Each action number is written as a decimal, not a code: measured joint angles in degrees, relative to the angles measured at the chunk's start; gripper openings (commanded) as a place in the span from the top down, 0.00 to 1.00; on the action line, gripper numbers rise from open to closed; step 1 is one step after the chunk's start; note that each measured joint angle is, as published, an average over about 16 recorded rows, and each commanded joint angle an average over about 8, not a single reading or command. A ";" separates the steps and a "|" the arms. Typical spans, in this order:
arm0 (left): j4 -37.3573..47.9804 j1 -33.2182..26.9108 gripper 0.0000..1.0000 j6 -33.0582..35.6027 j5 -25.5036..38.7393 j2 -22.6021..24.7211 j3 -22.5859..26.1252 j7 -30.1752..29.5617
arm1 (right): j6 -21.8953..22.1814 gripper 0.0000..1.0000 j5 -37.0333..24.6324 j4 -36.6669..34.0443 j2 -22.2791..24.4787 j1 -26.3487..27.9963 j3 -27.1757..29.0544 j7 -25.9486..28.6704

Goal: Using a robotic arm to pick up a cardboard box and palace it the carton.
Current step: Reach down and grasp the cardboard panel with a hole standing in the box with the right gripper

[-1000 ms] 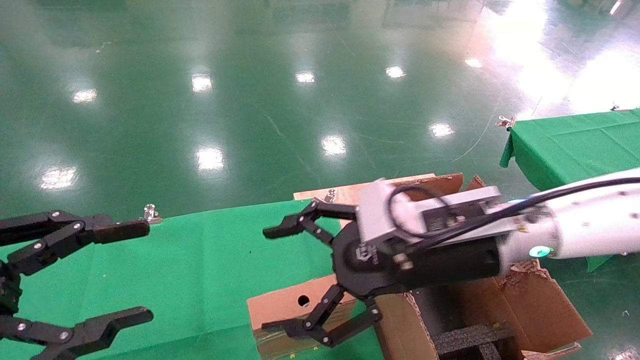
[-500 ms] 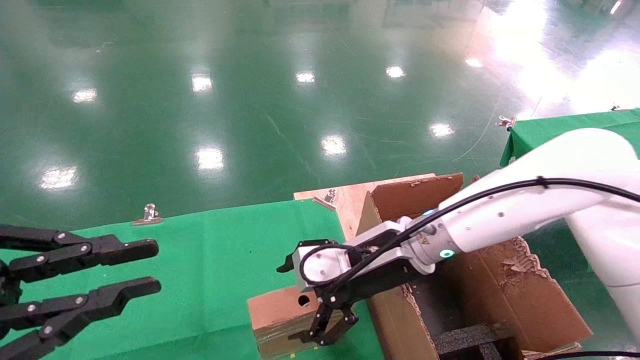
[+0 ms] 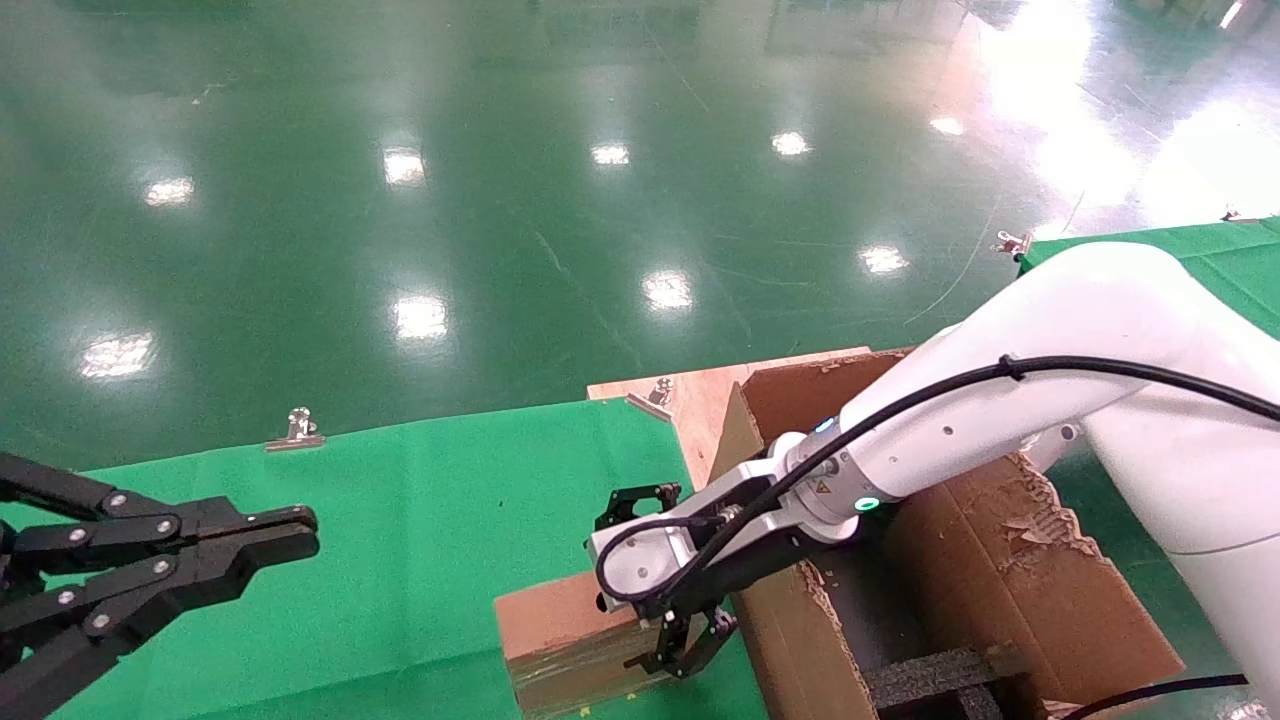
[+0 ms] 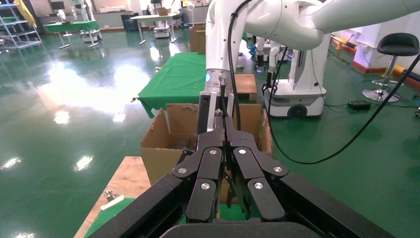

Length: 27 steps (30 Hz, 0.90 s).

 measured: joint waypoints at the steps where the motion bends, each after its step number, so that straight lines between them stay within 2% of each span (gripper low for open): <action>1: 0.00 0.00 0.44 0.00 0.00 0.00 0.00 0.00 | 0.03 0.37 -0.20 0.05 -0.04 0.05 -0.10 -0.06; 4: 0.00 0.00 0.07 -0.01 0.01 0.00 0.01 0.00 | 0.16 0.74 -0.60 0.14 -0.11 0.15 -0.28 -0.18; 5: 0.00 0.00 0.00 -0.01 0.01 0.00 0.01 0.01 | 0.19 0.87 -0.68 0.15 -0.12 0.16 -0.32 -0.21; 6: 0.00 0.00 0.00 -0.01 0.02 0.00 0.01 0.01 | 0.22 0.96 -0.74 0.14 -0.13 0.18 -0.34 -0.23; 7: 0.00 0.00 0.00 -0.01 0.02 -0.01 0.01 0.01 | 0.24 1.00 -0.78 0.13 -0.14 0.18 -0.36 -0.25; 27: 0.01 0.01 0.00 -0.03 -0.04 -0.01 0.01 0.01 | 0.31 1.00 -0.39 0.11 -0.05 0.06 -0.19 -0.26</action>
